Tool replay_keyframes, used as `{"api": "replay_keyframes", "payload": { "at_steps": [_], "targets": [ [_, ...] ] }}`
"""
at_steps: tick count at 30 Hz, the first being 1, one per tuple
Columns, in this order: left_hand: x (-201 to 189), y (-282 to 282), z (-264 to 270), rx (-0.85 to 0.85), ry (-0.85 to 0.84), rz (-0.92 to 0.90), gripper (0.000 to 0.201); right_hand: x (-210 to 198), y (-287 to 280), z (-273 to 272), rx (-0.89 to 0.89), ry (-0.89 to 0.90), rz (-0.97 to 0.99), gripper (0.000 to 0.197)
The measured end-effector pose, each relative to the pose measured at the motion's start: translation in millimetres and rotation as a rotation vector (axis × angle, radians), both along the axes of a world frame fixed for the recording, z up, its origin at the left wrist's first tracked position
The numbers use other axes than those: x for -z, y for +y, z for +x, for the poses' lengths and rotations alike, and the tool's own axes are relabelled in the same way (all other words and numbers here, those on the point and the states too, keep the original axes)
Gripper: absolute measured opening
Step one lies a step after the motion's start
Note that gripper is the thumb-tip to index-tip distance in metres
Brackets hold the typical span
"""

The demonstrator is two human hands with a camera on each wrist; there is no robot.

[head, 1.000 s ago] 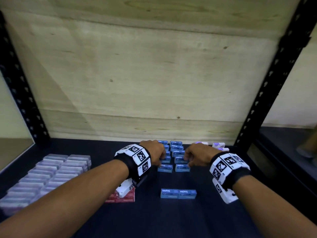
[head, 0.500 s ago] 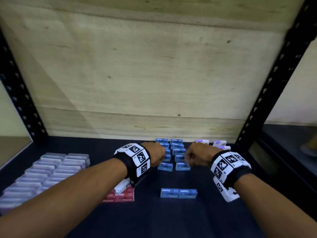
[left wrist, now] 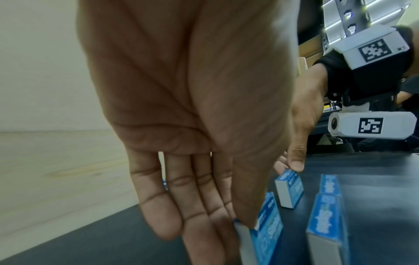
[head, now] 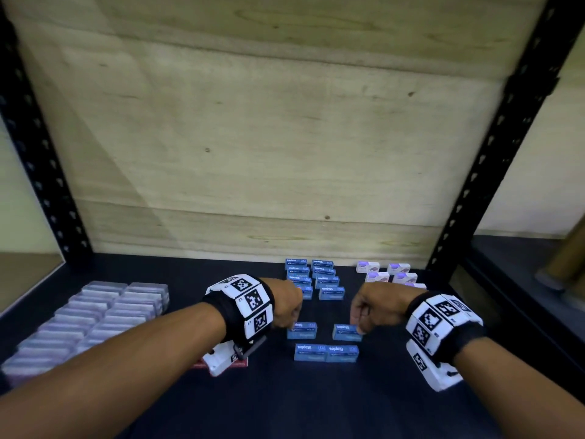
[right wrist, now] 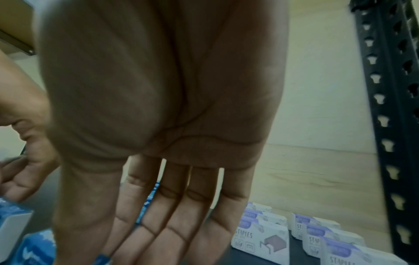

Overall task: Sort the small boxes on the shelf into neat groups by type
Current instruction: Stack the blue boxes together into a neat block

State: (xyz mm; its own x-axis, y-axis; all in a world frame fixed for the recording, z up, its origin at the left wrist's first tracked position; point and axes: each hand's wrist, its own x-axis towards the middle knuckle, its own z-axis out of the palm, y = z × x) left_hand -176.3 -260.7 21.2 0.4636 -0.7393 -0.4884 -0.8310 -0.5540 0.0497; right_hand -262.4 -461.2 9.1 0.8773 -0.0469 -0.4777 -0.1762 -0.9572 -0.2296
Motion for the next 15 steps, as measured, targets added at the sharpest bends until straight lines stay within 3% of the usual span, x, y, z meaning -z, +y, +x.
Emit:
{"api": "replay_keyframes", "payload": {
  "at_steps": [15],
  "targets": [
    [-7.6,12.1,-21.0,0.016,0.020,0.061,0.023,2.2,5.7,-21.1,-0.006,0.009,0.037,0.010]
  ]
}}
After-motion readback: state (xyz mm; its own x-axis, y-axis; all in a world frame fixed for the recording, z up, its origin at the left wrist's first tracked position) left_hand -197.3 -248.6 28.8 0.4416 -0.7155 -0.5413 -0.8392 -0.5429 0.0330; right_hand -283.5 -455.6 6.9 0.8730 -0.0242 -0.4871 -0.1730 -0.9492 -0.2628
